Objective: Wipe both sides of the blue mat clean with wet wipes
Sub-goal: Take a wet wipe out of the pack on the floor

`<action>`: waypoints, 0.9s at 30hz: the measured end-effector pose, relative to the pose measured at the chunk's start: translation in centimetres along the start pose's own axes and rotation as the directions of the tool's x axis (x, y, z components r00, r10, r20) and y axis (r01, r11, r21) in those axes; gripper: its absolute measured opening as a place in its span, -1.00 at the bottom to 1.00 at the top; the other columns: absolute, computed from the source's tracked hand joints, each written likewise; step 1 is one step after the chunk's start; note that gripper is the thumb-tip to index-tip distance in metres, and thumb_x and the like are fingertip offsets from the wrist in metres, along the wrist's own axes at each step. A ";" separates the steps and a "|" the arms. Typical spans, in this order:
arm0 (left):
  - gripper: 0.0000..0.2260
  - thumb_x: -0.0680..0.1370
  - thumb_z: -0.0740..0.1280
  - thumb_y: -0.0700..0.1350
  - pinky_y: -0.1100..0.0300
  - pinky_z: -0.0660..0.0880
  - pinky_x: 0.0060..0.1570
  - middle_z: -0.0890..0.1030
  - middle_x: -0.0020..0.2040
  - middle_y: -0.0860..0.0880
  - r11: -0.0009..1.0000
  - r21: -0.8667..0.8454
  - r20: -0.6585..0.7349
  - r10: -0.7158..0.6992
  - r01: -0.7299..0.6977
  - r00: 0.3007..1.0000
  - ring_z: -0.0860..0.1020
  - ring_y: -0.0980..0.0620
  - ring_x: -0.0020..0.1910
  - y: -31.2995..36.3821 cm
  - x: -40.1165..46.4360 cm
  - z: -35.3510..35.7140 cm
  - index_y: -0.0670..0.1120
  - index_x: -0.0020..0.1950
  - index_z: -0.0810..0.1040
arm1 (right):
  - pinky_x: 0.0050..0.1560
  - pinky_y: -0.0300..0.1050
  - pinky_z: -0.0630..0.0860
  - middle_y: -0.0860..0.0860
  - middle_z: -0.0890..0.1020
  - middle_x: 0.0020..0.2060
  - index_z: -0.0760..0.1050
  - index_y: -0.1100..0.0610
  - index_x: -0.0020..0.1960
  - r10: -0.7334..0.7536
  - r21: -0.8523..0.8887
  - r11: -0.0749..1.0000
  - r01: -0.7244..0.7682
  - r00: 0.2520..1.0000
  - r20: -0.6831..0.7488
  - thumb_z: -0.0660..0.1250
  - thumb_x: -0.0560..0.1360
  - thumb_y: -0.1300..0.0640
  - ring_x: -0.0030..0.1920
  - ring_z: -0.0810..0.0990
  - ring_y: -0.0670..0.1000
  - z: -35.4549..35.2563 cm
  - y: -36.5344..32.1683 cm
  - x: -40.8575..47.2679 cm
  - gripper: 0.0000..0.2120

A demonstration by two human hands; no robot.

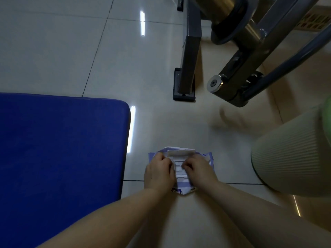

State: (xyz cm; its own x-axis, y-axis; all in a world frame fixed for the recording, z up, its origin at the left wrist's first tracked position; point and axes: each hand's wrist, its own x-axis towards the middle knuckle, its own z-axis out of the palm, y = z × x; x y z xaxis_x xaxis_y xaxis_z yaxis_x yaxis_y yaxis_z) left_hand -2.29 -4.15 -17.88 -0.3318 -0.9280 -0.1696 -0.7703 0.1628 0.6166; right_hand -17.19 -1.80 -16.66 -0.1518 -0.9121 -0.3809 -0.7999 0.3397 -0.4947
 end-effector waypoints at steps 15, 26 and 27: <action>-0.86 0.59 0.24 -0.09 0.04 0.54 -0.06 0.51 0.06 0.02 0.994 -0.083 0.127 -0.053 0.064 0.991 0.50 0.01 -0.10 -0.2 0.1 -0.9 -0.08 -0.10 0.55 | -0.26 -0.06 0.47 0.14 0.59 -0.19 0.50 0.19 -0.14 -0.163 -0.242 0.958 0.155 0.986 -0.017 0.49 0.33 0.24 -0.21 0.59 0.12 2.2 -0.9 0.1 -0.81; -0.83 0.59 0.23 -0.11 0.00 0.53 -0.06 0.51 0.02 -0.01 0.991 -0.082 0.139 -0.091 0.103 0.986 0.51 -0.01 -0.12 0.4 0.4 -1.2 -0.08 -0.18 0.52 | 0.06 -0.07 0.38 0.12 0.42 0.18 0.41 0.23 0.17 -0.199 -0.253 0.946 0.202 0.979 0.038 0.21 0.58 0.15 0.15 0.46 0.10 2.4 0.4 0.2 -0.79; -0.83 0.59 0.23 -0.12 0.00 0.53 -0.06 0.51 0.01 -0.02 0.991 -0.084 0.142 -0.094 0.107 0.985 0.51 -0.01 -0.12 0.5 0.4 -1.2 -0.08 -0.18 0.52 | 0.04 -0.05 0.41 0.11 0.43 0.18 0.41 0.21 0.16 -0.165 -0.266 0.949 0.169 0.986 0.039 0.19 0.58 0.16 0.14 0.47 0.11 2.6 0.3 0.3 -0.80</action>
State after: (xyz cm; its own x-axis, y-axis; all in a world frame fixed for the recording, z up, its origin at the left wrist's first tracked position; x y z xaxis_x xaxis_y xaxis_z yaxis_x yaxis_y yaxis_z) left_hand -2.13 -4.86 -16.71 -0.3320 -0.8819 -0.3346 -0.7528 0.0339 0.6574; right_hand -16.02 -1.38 -18.94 0.0051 -0.9459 -0.3246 -0.9393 0.1068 -0.3260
